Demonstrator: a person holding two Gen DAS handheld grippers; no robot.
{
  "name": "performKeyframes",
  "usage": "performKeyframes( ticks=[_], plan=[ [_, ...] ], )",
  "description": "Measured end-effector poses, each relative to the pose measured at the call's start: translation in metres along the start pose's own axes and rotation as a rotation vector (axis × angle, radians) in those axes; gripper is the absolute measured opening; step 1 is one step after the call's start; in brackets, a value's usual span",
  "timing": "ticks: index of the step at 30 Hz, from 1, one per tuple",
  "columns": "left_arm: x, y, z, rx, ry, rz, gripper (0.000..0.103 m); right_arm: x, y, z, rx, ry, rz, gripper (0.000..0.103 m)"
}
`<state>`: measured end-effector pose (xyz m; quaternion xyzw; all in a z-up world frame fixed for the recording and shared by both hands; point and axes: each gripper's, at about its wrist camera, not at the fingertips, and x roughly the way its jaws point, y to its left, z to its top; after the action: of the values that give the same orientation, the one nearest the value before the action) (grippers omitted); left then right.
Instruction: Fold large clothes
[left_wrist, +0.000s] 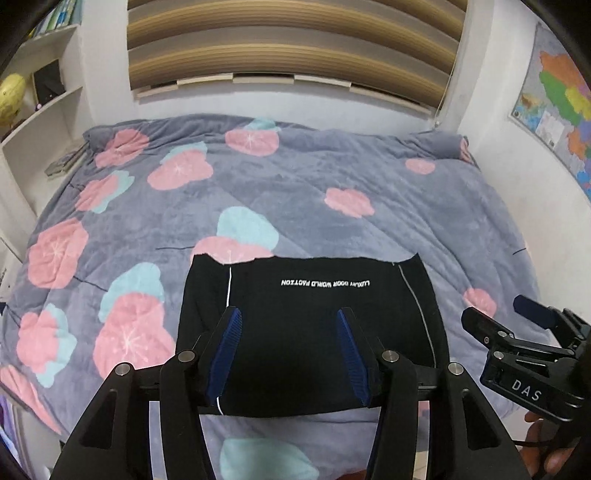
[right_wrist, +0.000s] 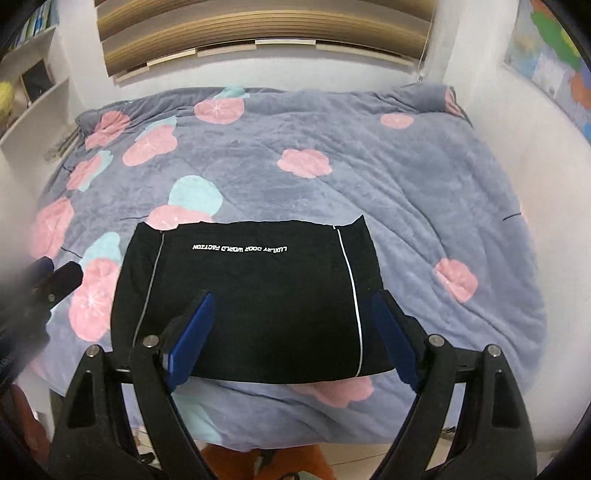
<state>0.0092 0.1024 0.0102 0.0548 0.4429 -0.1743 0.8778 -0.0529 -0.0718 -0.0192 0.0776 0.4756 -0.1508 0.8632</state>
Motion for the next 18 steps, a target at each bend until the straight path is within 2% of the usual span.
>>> performKeyframes(
  ticks=[5,7,11,18],
  plan=[
    [0.003,0.005,-0.002,-0.003,-0.005,0.054,0.055,0.007,0.000,-0.001,-0.001,0.022,0.001,0.085],
    [0.000,0.008,-0.005,-0.005,-0.039,0.101,0.055,0.009,0.000,-0.003,0.004,0.029,-0.001,0.085],
    [-0.001,0.009,-0.009,0.008,-0.057,0.178,0.055,0.018,0.000,-0.006,0.007,0.058,0.002,0.085],
    [0.000,0.012,-0.009,-0.008,-0.053,0.206,0.055,0.019,0.006,-0.006,-0.008,0.060,0.000,0.086]
  ],
)
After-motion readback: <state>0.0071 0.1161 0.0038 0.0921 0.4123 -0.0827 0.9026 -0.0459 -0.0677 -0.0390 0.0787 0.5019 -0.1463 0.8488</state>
